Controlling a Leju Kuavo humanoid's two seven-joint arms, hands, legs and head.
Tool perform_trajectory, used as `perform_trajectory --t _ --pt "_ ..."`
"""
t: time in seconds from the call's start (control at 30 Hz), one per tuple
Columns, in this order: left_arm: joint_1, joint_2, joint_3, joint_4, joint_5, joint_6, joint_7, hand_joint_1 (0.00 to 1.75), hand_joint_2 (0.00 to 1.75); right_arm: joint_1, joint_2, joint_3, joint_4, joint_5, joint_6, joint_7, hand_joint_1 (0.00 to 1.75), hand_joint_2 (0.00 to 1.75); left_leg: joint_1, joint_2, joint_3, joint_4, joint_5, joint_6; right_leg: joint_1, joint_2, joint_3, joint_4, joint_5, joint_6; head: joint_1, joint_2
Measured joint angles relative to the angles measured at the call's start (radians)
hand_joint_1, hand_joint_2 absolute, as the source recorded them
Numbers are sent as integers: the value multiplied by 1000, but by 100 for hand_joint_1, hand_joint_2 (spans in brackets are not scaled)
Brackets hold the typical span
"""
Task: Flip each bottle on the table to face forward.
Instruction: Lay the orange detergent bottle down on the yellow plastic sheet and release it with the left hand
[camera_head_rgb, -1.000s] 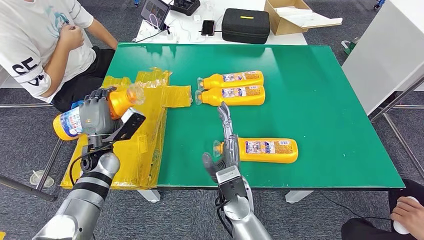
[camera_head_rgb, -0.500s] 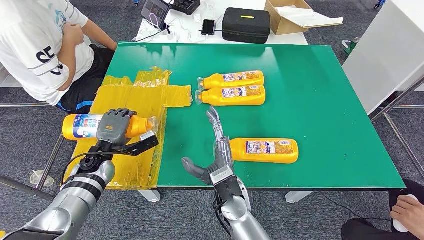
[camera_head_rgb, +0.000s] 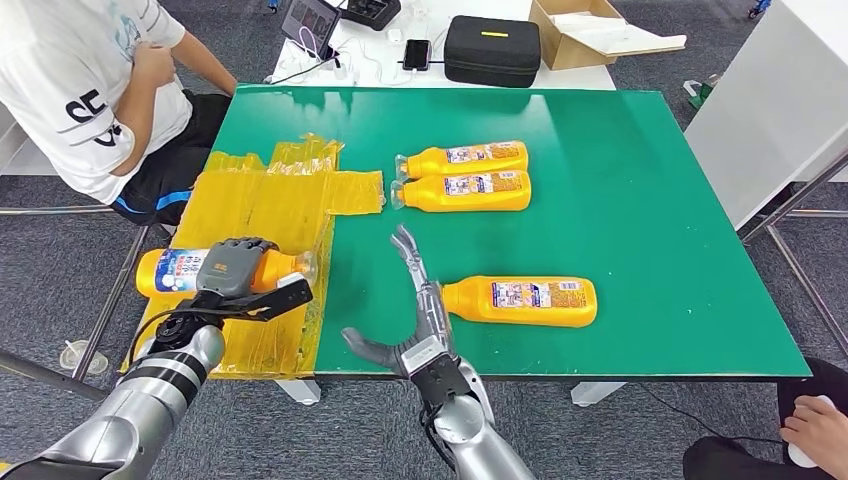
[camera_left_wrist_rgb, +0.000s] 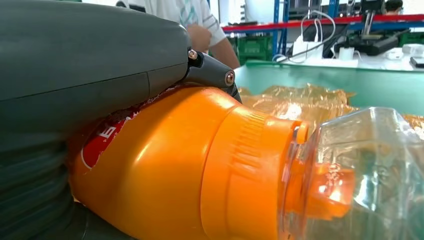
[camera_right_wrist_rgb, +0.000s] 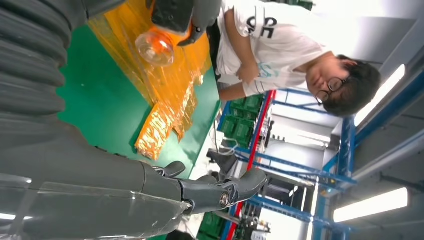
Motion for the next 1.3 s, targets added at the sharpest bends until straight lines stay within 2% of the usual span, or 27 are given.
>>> perform_trajectory --t 0.17,0.2,0.27,0.3,0.33,0.4,0.53,0.87,1.0,1.2,1.3 --pt "2 0 3 4 8 -9 -6 153 175 -3 1 1 16 3 4 2 0 175 0 0 0 0 0 0 0 0 0 0 0 0 0 0" --pt "3 0 3 4 6 -12 -7 130 175 -4 1 1 19 3 6 3 0 175 0 0 0 0 0 0 0 0 0 0 0 0 0 0" --pt "4 0 3 8 -1 -21 -7 55 175 -4 1 1 24 4 10 4 0 175 0 0 0 0 0 0 0 0 0 0 0 0 0 0" --pt "6 0 3 9 -3 -27 -9 20 131 -5 1 1 27 5 12 6 0 175 0 0 0 0 0 0 0 0 0 0 0 0 0 0" --pt "8 -1 3 11 -3 -33 -11 3 87 -5 1 1 30 5 14 7 0 175 0 0 0 0 0 0 0 0 0 0 0 0 0 0" --pt "14 -2 3 15 3 -48 -18 0 0 -8 1 1 37 7 17 9 0 175 0 0 0 0 0 0 0 0 0 0 0 0 0 0" --pt "17 -6 7 17 43 -97 -38 0 0 -12 3 1 49 13 22 11 0 175 0 -1 0 0 0 0 0 0 0 0 0 0 0 0" --pt "4 -10 44 14 177 -326 -135 0 0 -27 8 0 81 19 28 12 0 175 0 -2 3 0 0 0 0 -1 4 0 0 0 0 0" --pt "2 -12 55 9 210 -384 -152 0 0 -31 11 0 93 20 28 12 0 175 0 -2 4 0 1 0 0 -1 4 0 1 -1 0 0" --pt "4 -12 87 -15 375 -591 -189 0 0 -37 15 -1 113 20 31 9 0 175 0 -1 4 0 3 -1 0 -1 4 0 2 -3 0 0" --pt "13 -12 100 -34 413 -627 -192 0 0 -40 15 -1 123 20 31 8 0 175 0 -1 4 0 3 -1 0 -1 4 0 2 -3 0 0"
